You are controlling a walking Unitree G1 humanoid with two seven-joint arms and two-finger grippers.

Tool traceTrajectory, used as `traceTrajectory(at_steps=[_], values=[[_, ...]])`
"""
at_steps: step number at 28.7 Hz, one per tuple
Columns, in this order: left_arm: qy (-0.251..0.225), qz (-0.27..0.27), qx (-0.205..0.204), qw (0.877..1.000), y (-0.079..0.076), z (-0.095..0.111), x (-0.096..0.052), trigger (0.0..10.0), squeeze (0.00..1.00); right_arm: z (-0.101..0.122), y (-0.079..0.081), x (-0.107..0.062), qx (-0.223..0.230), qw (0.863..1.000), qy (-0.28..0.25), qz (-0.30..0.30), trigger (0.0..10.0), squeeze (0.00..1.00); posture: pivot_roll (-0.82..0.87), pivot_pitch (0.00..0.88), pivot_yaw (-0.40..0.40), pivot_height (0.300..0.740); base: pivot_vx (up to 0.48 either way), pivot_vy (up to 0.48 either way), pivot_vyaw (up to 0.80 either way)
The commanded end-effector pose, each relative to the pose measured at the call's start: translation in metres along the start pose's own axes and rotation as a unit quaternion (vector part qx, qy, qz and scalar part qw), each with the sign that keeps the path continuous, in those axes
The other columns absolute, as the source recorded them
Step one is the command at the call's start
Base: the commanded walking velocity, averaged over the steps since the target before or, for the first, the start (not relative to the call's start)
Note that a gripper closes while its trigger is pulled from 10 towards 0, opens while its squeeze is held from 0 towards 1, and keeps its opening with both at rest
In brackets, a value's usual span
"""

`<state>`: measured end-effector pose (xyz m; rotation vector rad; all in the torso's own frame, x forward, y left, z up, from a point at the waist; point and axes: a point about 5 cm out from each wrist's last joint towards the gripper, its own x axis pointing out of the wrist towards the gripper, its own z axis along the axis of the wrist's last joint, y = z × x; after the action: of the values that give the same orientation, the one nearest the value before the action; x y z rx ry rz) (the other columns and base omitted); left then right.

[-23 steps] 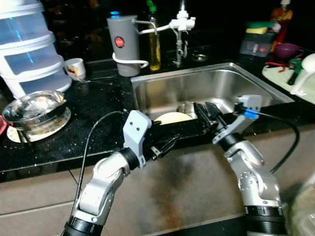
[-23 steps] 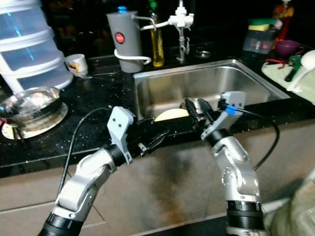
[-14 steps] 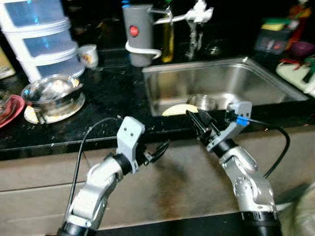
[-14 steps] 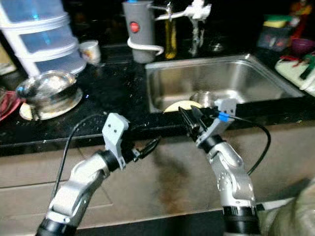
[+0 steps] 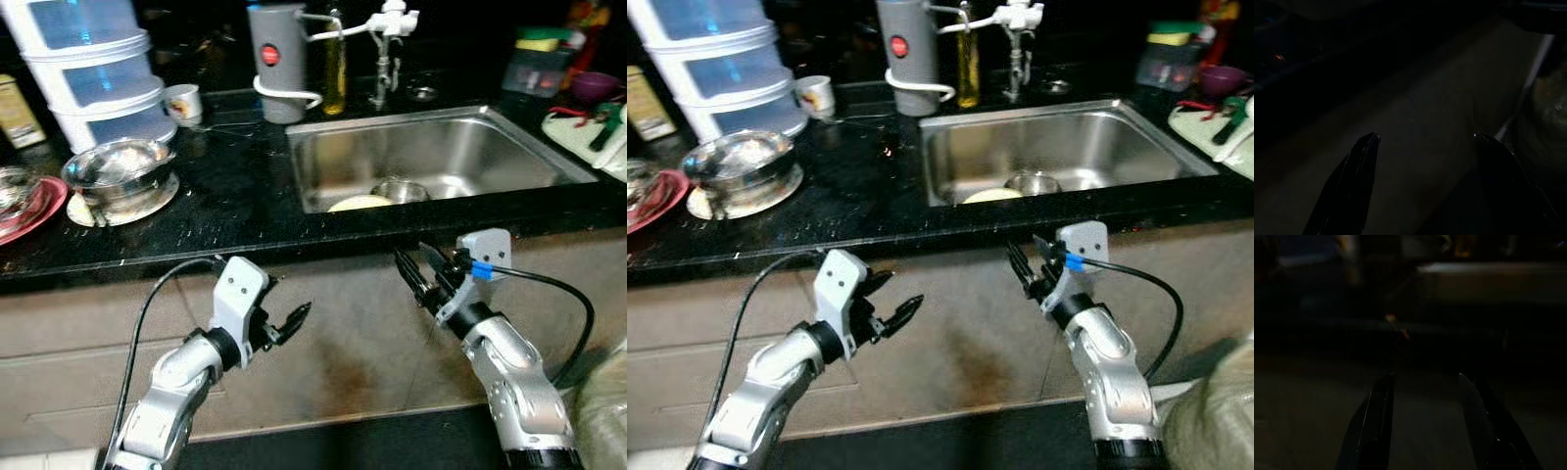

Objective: Kitchen organization

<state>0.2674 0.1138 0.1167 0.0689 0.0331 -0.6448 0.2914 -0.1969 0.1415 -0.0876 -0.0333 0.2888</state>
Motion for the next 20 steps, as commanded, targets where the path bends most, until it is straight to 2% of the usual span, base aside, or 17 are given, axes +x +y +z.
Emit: traceTrajectory(at_steps=[1,4,8,14,20], values=[[0.003,0.011,0.01,1.0,0.004,-0.001,-0.002,10.0,0.0,-0.003,0.001,-0.003,-0.045,0.999,-0.013,-0.02,10.0,0.0,-0.1,0.0,0.02,0.74,-0.259,0.0,0.0],[0.016,0.032,0.013,0.999,0.006,-0.009,-0.007,10.0,0.0,-0.014,0.002,-0.007,-0.083,0.996,0.007,-0.028,10.0,0.0,-0.11,0.0,0.016,0.74,-0.256,0.0,0.0],[0.029,0.088,0.001,0.996,0.01,-0.018,-0.016,10.0,0.0,-0.032,0.006,-0.014,-0.069,0.995,0.066,-0.029,10.0,0.0,-0.1,0.0,0.007,0.74,-0.257,0.0,0.0],[0.033,0.132,-0.014,0.991,0.009,-0.024,-0.025,10.0,0.0,-0.037,0.009,-0.026,-0.099,0.992,0.076,-0.036,10.0,0.0,-0.1,0.0,-0.003,0.74,-0.212,0.0,0.0],[0.047,0.184,-0.045,0.981,0.013,-0.036,-0.036,10.0,0.0,-0.046,0.013,-0.037,-0.088,0.991,0.089,-0.037,10.0,0.0,-0.11,0.0,-0.023,0.74,-0.042,0.0,0.0]])
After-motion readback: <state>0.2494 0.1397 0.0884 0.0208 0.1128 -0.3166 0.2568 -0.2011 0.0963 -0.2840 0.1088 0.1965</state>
